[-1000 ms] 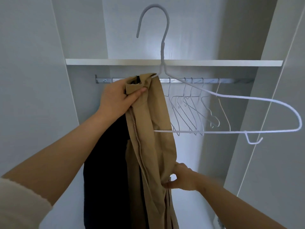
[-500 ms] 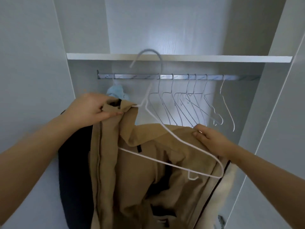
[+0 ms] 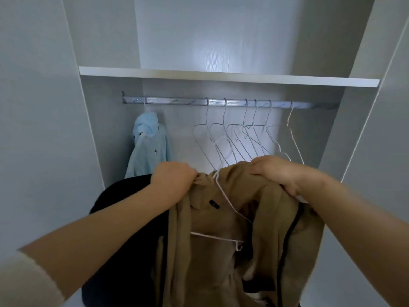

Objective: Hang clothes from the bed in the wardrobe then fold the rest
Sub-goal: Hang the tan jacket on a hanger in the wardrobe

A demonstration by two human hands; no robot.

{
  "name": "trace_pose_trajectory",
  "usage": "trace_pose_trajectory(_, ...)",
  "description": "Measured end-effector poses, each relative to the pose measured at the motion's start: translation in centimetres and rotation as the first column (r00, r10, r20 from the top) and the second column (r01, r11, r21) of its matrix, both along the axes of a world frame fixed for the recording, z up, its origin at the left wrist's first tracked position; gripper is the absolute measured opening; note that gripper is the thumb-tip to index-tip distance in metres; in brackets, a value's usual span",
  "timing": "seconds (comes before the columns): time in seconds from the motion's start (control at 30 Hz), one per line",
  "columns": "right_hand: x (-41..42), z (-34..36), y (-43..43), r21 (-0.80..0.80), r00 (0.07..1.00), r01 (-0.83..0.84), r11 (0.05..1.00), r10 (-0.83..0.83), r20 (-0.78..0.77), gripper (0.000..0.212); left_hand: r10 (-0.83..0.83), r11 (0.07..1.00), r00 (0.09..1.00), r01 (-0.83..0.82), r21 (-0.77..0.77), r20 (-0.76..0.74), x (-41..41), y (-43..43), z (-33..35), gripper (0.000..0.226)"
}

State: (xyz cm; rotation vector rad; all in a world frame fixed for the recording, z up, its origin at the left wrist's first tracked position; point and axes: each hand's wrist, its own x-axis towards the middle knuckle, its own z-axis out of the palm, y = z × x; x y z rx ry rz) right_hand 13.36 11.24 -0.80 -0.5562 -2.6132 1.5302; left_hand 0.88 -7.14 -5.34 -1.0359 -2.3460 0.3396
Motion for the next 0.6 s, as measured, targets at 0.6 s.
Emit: trace_pose_trajectory(0.6, 0.2, -5.8, 0.6, 0.494, 0.977, 0.057, 0.868, 0.054, -0.207, 0.038, -0.374, 0.662, 0.884, 0.041, 0.749, 0.282, 0.7, -1.6, 2.2, 0.026)
